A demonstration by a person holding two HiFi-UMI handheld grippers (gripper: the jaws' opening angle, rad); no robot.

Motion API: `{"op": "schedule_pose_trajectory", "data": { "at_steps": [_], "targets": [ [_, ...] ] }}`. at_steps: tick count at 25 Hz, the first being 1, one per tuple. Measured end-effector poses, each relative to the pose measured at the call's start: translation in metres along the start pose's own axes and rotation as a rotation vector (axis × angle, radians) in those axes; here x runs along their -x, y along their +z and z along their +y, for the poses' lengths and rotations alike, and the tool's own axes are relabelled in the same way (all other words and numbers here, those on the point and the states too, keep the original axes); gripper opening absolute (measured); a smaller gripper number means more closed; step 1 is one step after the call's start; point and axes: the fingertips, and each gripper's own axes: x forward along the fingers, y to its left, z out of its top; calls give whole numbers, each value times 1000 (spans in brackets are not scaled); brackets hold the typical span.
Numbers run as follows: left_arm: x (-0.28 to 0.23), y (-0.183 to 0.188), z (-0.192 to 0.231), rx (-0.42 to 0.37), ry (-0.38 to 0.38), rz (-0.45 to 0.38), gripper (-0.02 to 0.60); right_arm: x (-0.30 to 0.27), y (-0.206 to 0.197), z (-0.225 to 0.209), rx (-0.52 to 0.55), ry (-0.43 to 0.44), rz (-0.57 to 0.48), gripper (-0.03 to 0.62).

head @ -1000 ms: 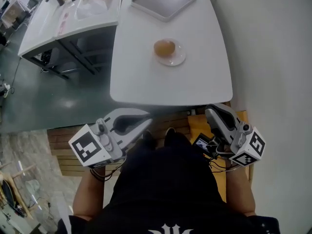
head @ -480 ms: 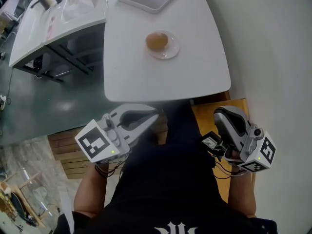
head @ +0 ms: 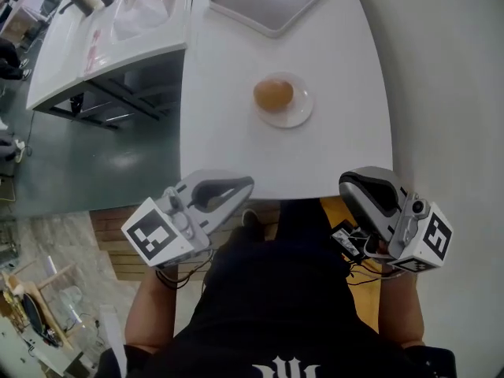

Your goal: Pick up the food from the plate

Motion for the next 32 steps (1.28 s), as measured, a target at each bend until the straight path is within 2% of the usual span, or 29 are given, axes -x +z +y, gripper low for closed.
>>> {"op": "schedule_pose_trajectory", "data": {
  "at_steps": [4,8,13,17,19,22,27,32],
  "targets": [
    [-18,11,36,8,31,-8,5,-18,-5,-33,107,27,110,3],
    [-38,18,78,-3,66,31,5,-42,-7,-75,90,5,145,3],
    [-62,18,108,-60,73,102,9,-46,-17,-121,85,-19,167,5],
    [-82,15,129,-75,69,146,100,-47,-16,-149,64,-21,159,5],
    [-93,8,139,-100,70,174,116,-42,-22,-165,62,-34,161,5],
    [-106,-1,155,-142,84,209,185,-37,-33,-185,60,-49,155,3],
    [-118,-11,181,-203,83,257,250,-41,-49,-205,-5,-43,116,3],
    [-134,-14,192,-278,84,303,316,-33,-60,-222,-13,-41,141,3]
  ]
}}
